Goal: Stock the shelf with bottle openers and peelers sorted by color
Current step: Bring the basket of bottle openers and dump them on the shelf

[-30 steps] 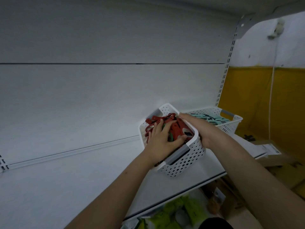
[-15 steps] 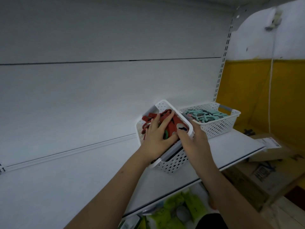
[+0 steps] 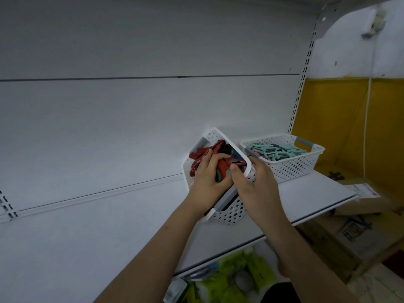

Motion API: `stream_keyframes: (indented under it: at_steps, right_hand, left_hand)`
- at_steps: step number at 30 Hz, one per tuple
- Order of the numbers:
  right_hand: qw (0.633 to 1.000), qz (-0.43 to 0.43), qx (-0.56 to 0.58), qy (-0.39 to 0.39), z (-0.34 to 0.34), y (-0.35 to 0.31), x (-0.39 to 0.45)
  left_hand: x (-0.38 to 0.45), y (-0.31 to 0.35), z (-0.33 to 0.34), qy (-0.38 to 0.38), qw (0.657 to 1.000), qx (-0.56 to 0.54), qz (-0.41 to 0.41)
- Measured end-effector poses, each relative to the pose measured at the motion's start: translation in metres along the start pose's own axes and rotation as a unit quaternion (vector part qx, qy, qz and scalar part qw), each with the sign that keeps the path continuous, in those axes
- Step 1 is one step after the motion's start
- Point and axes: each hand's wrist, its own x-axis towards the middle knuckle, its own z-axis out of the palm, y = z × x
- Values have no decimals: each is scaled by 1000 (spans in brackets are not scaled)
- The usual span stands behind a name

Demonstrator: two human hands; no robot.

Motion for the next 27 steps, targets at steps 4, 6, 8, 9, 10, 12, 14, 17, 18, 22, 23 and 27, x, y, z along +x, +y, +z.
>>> stream_keyframes:
  at_steps: [4, 6, 8, 9, 10, 12, 14, 17, 18, 22, 23, 27]
  right_hand:
    - [999, 45, 14, 21, 2, -1, -13]
    - [996, 72, 42, 27, 5, -2, -19]
    - [992, 94, 81, 32, 9, -5, -25]
    - [990, 102, 95, 34, 11, -6, -28]
    - [988, 108, 106, 36, 14, -6, -30]
    - [985, 110, 124, 51, 18, -7, -33]
    - [982, 109, 137, 66, 21, -7, -34]
    - [981, 109, 142, 71, 21, -6, -34]
    - [981, 109, 143, 71, 21, -6, -34]
    - [981, 105, 144, 74, 21, -6, -34]
    - [981, 104, 143, 75, 21, -7, -34]
    - [982, 99, 137, 82, 22, -9, -35]
  left_hand:
    - [1, -3, -2, 18, 1000, -19, -13]
    - [-2, -4, -4, 32, 999, 4, -11]
    - [-7, -5, -7, 42, 999, 30, -16]
    - [-9, -7, -8, 43, 998, 37, -20]
    - [-11, -8, -8, 42, 998, 42, -23]
    - [-15, -10, -9, 39, 998, 47, -26]
    - [-17, -9, -10, 40, 998, 52, -23]
    - [-18, -8, -12, 42, 998, 51, -18]
    - [-19, -9, -14, 48, 997, 51, -17]
    - [-23, -19, -29, 106, 992, 61, -22]
    - [-25, -22, -33, 125, 990, 59, -26]
    - [-29, -33, -45, 197, 977, 63, -50]
